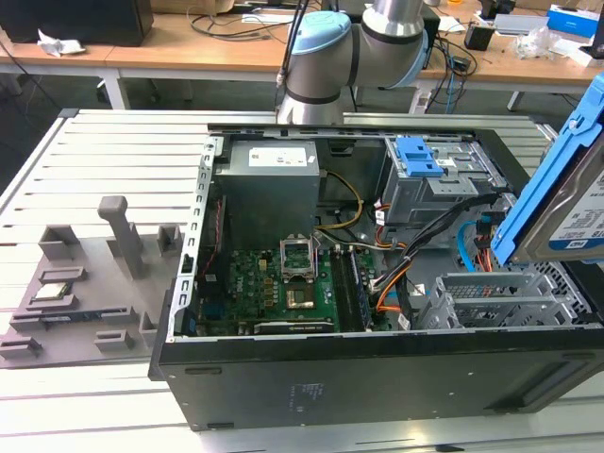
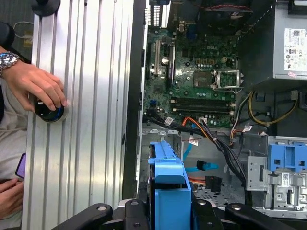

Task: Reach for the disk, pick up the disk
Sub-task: 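Pick up the disk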

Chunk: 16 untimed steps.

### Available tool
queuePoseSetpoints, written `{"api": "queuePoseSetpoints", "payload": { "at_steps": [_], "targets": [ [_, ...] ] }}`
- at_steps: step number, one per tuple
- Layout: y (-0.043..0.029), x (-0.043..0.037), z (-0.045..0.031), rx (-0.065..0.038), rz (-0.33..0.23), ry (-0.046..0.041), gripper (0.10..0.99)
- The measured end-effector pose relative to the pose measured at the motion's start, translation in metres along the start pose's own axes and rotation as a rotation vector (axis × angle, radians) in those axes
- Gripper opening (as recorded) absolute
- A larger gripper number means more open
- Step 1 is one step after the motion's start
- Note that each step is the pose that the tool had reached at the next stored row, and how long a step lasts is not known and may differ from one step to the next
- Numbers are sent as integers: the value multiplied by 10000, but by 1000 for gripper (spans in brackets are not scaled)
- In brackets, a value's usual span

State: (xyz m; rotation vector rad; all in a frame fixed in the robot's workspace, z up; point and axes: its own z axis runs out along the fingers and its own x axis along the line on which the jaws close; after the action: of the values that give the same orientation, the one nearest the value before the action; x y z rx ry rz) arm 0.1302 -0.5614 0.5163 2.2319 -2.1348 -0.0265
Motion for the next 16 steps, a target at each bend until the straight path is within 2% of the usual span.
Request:
{"api": "queuePoseSetpoints", "payload": {
  "at_steps": [16],
  "targets": [
    [-4,13,94,0,0,3,365]
  ]
}}
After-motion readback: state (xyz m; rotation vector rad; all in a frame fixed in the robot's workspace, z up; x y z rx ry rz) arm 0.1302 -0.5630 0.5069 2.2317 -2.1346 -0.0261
